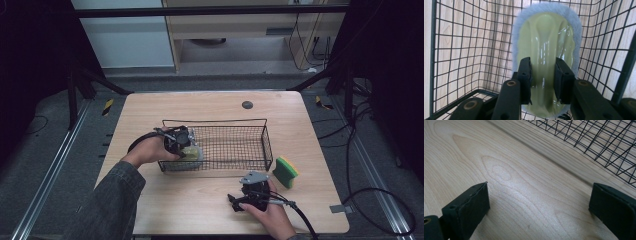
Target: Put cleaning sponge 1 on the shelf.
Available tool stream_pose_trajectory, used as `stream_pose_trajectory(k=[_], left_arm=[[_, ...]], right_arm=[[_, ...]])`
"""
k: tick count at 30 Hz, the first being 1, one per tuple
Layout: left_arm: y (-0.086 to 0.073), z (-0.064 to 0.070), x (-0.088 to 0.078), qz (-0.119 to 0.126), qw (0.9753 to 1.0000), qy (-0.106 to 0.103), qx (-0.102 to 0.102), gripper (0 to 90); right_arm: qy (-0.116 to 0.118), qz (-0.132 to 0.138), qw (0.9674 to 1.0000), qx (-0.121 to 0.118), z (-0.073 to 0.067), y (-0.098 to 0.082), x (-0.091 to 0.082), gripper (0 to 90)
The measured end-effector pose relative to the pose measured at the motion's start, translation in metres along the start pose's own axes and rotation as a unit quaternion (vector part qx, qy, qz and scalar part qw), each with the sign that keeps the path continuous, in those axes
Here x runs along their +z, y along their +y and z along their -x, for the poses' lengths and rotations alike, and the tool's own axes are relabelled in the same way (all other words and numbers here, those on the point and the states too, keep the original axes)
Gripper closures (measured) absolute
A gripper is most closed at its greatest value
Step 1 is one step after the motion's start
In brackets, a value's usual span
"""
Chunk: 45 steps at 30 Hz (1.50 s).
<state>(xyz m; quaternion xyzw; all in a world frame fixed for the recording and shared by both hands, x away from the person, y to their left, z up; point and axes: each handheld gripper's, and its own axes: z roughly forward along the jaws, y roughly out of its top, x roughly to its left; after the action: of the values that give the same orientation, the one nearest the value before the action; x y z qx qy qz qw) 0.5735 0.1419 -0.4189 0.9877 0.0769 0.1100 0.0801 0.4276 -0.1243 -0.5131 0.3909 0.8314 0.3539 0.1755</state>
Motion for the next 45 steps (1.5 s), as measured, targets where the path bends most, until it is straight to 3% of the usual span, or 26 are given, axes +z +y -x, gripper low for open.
stream_pose_trajectory(k=[11, 22, 32, 36, 39, 42, 45], left_arm=[[-0.002, -0.001, -0.014, 0.026, 0.9996, 0.003, -0.013, 65.8], [-0.005, -0.002, -0.037, 0.063, 0.9966, 0.044, -0.029, 62.3], [-0.008, -0.001, -0.045, 0.068, 0.9941, 0.077, -0.035, 57.8], [-0.007, 0.003, -0.047, 0.076, 0.9905, 0.104, -0.049, 50.0], [-0.008, 0.006, -0.05, 0.085, 0.9853, 0.13, -0.072, 39.9], [-0.009, 0.009, -0.054, 0.096, 0.9798, 0.143, -0.103, 21.2], [-0.014, 0.012, -0.059, 0.12, 0.9715, 0.146, -0.143, 10.9]], right_arm=[[0.0, 0.0, 1.0, -0.001, 0.0, 0.0, 0.0, 3.2], [0.0, 0.0, 1.0, -0.001, 0.0, 0.0, 0.0, 3.2], [-0.001, 0.0, 1.0, -0.001, 0.0, 0.0, 0.0, 3.2], [-0.001, 0.001, 1.0, 0.0, 0.0, 0.0, 0.0, 3.2], [-0.001, 0.0, 1.0, 0.001, 0.0, 0.0, 0.0, 3.2], [-0.002, -0.001, 1.0, 0.005, -0.001, 0.0, -0.001, 3.2], [0.002, -0.003, 1.0, -0.001, 0.0, 0.0, -0.001, 3.1]])
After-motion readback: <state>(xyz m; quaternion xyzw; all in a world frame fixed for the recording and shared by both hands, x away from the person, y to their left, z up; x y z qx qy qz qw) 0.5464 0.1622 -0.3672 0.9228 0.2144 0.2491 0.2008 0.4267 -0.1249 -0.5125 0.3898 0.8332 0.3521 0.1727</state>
